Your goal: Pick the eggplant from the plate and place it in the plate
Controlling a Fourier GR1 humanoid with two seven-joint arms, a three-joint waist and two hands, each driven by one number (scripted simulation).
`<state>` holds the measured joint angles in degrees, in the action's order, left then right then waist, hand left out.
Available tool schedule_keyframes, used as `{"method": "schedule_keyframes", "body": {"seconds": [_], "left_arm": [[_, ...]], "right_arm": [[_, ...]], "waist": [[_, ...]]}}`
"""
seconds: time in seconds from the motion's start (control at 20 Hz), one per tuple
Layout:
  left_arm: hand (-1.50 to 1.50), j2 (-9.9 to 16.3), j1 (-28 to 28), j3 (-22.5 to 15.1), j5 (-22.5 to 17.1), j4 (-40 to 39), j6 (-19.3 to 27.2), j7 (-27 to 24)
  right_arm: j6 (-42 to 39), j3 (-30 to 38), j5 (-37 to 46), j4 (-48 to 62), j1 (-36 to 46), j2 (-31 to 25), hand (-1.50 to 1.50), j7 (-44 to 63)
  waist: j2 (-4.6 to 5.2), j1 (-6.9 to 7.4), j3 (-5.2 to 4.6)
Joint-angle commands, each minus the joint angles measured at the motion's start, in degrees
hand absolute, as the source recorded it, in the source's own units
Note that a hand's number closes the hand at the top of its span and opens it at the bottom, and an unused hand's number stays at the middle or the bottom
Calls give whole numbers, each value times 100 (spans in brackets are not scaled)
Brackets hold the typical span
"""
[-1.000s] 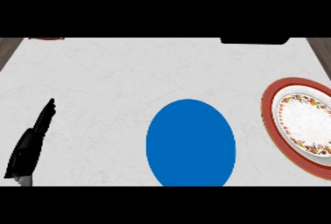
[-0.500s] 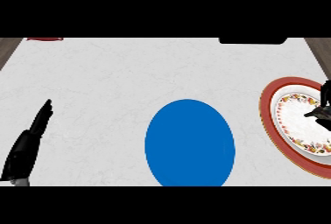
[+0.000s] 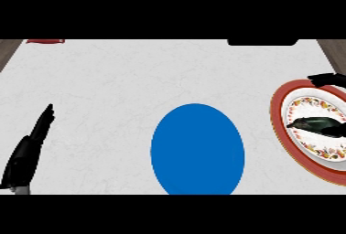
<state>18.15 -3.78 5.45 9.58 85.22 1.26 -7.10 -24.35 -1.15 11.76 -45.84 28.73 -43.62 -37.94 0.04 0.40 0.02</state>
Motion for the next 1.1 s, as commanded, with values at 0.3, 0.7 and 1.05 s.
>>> {"method": "schedule_keyframes", "body": {"seconds": [0.3,0.7,1.05], "left_arm": [[0,-35,-37,17,40,22,-62,-87],[0,-128,35,-33,108,40,4,-106],[0,-177,224,-94,139,54,6,-14]], "right_arm": [[-682,1493,-1337,1407,761,-375,-150,696],[-1716,2116,-1882,2710,663,-935,-150,22],[-2113,2166,-1938,2605,421,-1357,-150,-344]], "waist": [[30,65,4],[124,227,44],[145,177,76]]}}
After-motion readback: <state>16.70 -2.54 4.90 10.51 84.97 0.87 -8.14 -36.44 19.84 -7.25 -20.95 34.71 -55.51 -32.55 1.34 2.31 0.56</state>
